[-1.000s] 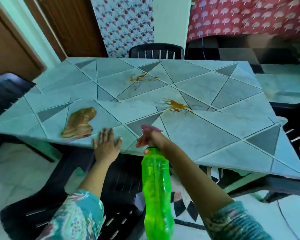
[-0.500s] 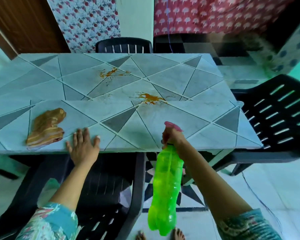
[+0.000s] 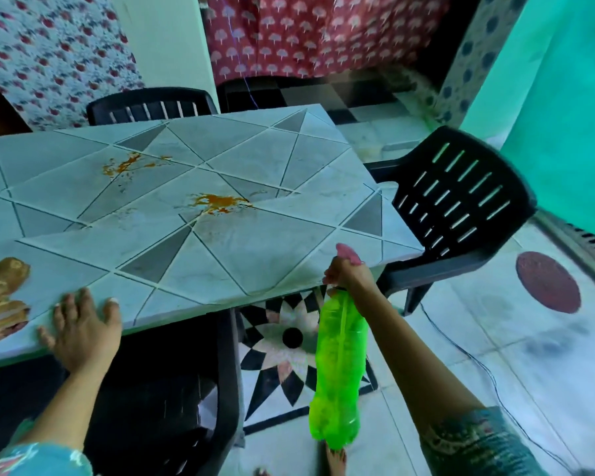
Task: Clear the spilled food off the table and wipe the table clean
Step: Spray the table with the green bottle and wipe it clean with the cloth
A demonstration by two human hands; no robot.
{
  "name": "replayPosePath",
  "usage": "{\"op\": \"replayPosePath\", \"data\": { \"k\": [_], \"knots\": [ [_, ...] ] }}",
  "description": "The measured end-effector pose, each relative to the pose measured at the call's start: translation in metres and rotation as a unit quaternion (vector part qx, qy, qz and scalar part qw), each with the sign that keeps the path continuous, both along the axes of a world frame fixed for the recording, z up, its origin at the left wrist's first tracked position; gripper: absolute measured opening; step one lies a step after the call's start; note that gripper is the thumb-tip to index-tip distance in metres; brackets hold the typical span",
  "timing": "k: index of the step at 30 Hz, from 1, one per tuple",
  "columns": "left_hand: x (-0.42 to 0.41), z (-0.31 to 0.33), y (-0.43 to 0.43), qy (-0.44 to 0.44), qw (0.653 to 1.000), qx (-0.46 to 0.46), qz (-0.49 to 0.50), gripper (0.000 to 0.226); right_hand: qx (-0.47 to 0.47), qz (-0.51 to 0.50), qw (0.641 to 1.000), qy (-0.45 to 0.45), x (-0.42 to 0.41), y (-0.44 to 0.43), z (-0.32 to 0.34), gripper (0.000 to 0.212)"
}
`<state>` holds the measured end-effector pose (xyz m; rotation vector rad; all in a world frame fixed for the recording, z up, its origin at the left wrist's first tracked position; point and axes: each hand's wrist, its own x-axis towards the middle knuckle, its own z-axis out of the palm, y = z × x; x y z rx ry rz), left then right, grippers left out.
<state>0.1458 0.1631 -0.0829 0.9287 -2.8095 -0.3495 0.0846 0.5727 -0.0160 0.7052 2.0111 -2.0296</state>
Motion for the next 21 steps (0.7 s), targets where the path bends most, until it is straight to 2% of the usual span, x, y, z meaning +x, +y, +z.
{"op": "replayPosePath", "data": {
  "k": [3,6,9,11,13,16,19,21],
  "knots": [
    [-0.001,-0.002,-0.003,0.001,1.0,0.003,-0.002,0.071,0.009,-0.037,0.999,0.004,0.0,0.021,-0.005,0.028],
    [-0.003,-0.002,-0.002,0.004,1.0,0.007,0.002,0.071,0.089,-0.095,0.991,-0.007,0.006,0.039,-0.014,0.021],
    [-0.002,-0.001,0.001,0.003,1.0,0.004,0.003,0.071,0.088,-0.111,0.99,-0.018,0.015,0.032,-0.013,0.016],
    [-0.002,0.002,0.001,0.005,1.0,0.01,0.001,0.073,0.048,-0.055,0.997,-0.014,0.017,0.009,-0.004,0.016],
    [-0.003,0.004,0.002,-0.001,1.0,0.01,-0.002,0.073,-0.001,0.055,0.998,0.0,0.017,-0.023,0.006,0.024],
    [-0.004,0.007,0.004,-0.024,1.0,0.006,-0.001,0.062,-0.009,0.2,0.98,0.01,0.021,-0.079,0.01,0.034],
    [-0.004,0.016,0.006,-0.022,0.999,0.039,0.011,0.057,-0.006,0.272,0.962,0.001,0.03,-0.137,0.004,0.041],
    [-0.004,0.023,0.002,-0.006,0.997,0.074,0.015,0.053,-0.036,0.313,0.949,-0.014,0.035,-0.169,0.003,0.042]
  ]
}}
